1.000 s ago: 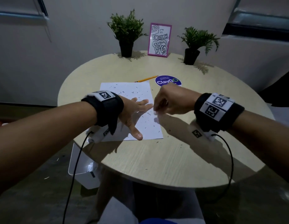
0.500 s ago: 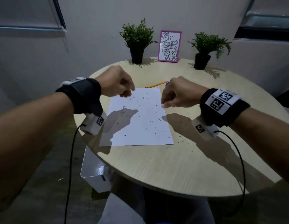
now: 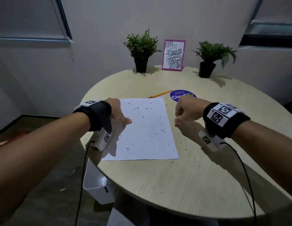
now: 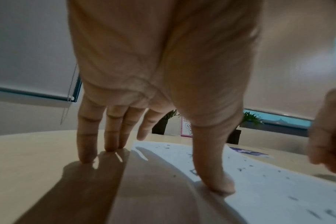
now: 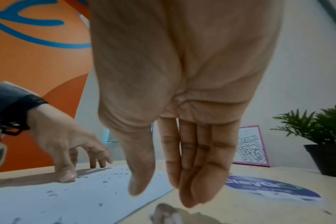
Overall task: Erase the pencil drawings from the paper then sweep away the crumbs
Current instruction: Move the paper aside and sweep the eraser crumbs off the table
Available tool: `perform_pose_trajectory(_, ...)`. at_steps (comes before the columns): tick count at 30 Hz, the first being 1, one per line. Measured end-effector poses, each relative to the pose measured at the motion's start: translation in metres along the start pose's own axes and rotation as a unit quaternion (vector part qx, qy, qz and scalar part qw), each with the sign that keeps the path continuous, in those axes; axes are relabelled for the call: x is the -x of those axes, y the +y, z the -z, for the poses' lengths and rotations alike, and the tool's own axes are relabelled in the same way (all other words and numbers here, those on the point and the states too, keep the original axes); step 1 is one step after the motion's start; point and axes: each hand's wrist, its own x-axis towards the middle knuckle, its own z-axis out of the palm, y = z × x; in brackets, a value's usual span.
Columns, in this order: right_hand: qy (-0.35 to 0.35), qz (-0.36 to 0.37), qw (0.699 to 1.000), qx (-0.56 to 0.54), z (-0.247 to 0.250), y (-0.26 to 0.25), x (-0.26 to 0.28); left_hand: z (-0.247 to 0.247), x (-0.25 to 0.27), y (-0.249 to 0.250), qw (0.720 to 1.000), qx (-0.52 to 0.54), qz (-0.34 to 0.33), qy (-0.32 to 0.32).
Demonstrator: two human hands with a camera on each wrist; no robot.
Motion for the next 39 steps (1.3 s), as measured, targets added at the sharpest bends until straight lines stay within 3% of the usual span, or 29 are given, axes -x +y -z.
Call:
perform_pose_trajectory(8,0.004,0.029,1.0,0.0,-0.012,-0.044,-0.021,0.0,0.001,0.015,0.994,0.094,0.048,0.013)
perform_pose_trajectory(11,0.007,0.035,0.999,-0.004,-0.015,-0.049,-0.022,-0.004,-0.003,0.016,0.973,0.216,0.07,0.029)
perform_pose_trajectory(20,0.001,0.02,0.999,-0.027,-0.019,-0.04,-0.022,-0.008,-0.021,-0.011,0.957,0.261,0.099,0.084)
perform_pose_trajectory(24,0.003,-0.021,0.997,-0.073,-0.011,-0.027,-0.027,-0.005,-0.021,-0.025,0.92,0.366,0.079,0.116)
perform_pose_trajectory(28,0.049,-0.076,0.989,-0.115,0.006,-0.016,-0.028,0.006,-0.014,-0.032,0.873,0.456,0.028,0.171)
perform_pose_trajectory(31,0.058,-0.109,0.957,-0.263,0.01,-0.003,-0.035,0.02,-0.005,-0.029,0.841,0.501,-0.019,0.204)
perform_pose_trajectory(34,0.111,-0.102,0.92,-0.363,0.014,0.005,-0.036,0.035,0.003,-0.024,0.806,0.538,-0.055,0.241)
perform_pose_trajectory(39,0.227,-0.058,0.894,-0.383,0.037,0.002,-0.028,0.056,0.009,-0.016,0.767,0.538,-0.095,0.337)
